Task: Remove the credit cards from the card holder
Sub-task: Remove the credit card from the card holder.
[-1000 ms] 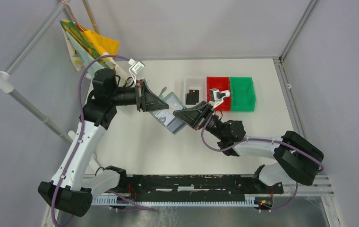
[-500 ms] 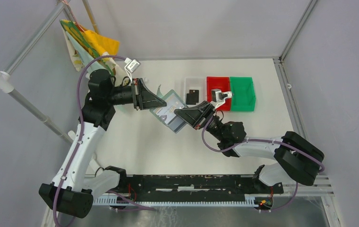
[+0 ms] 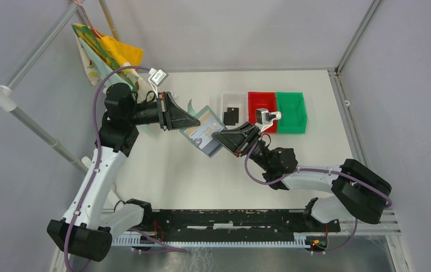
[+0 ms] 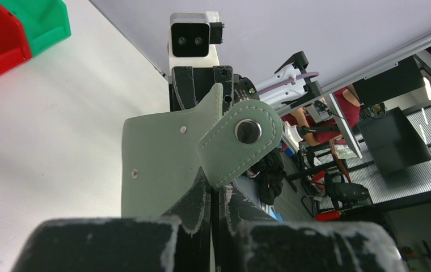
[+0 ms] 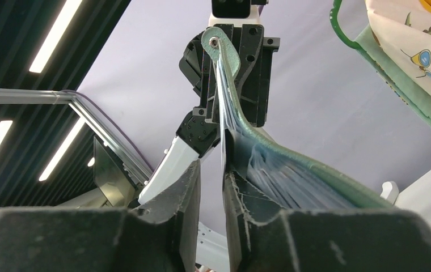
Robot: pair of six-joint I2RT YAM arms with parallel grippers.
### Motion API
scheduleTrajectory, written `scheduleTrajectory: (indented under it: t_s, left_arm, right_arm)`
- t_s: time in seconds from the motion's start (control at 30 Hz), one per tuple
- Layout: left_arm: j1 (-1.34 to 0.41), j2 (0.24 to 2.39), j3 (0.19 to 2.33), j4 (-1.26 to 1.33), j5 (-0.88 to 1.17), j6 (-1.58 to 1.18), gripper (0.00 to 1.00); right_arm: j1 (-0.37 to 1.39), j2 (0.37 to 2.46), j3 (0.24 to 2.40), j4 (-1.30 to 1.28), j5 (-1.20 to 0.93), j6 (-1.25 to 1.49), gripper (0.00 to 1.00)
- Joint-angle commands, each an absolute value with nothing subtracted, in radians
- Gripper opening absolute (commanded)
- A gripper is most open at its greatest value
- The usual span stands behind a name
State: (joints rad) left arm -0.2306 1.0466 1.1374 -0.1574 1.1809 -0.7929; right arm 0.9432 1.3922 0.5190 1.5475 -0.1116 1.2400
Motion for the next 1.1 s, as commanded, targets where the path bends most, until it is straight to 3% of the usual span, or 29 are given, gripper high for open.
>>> scheduleTrajectory:
  t_s: [0.0, 0.17, 0.5, 0.77, 0.93, 1.0, 1.07]
  left_arm:
    - [-0.229, 1.008, 1.154, -0.033, 1.218, -0.899, 0.02]
    - [-0.226, 1.008, 1.159, -0.030, 1.212, -0.913, 0.02]
    - [-0.201, 1.023, 1.168, -0.004, 1.200, -0.931, 0.02]
    - [-0.169, 1.036, 1.224, -0.102, 1.217, -0.814, 0.02]
    - [-0.150, 1.045, 1.277, -0.247, 1.234, -0.655, 0.02]
    - [-0.149, 1.046, 1.291, -0.289, 1.233, -0.600, 0.02]
    - [-0.147, 1.047, 1.306, -0.339, 1.224, -0.529, 0.02]
  right_arm:
    - [0.950, 1.377, 0.543, 1.913, -0.111, 1.243, 0.28]
    - [0.956, 1.388, 0.573, 1.915, -0.128, 1.254, 0.22]
    - [0.955, 1.338, 0.496, 1.917, -0.106, 1.241, 0.01]
    - [0.893, 1.253, 0.435, 1.788, -0.163, 1.268, 0.00]
    - [0.735, 1.102, 0.373, 1.569, -0.301, 1.307, 0.00]
    - [0.646, 1.011, 0.391, 1.331, -0.387, 1.255, 0.00]
    - [0.562, 0.928, 0.476, 0.887, -0.445, 1.080, 0.00]
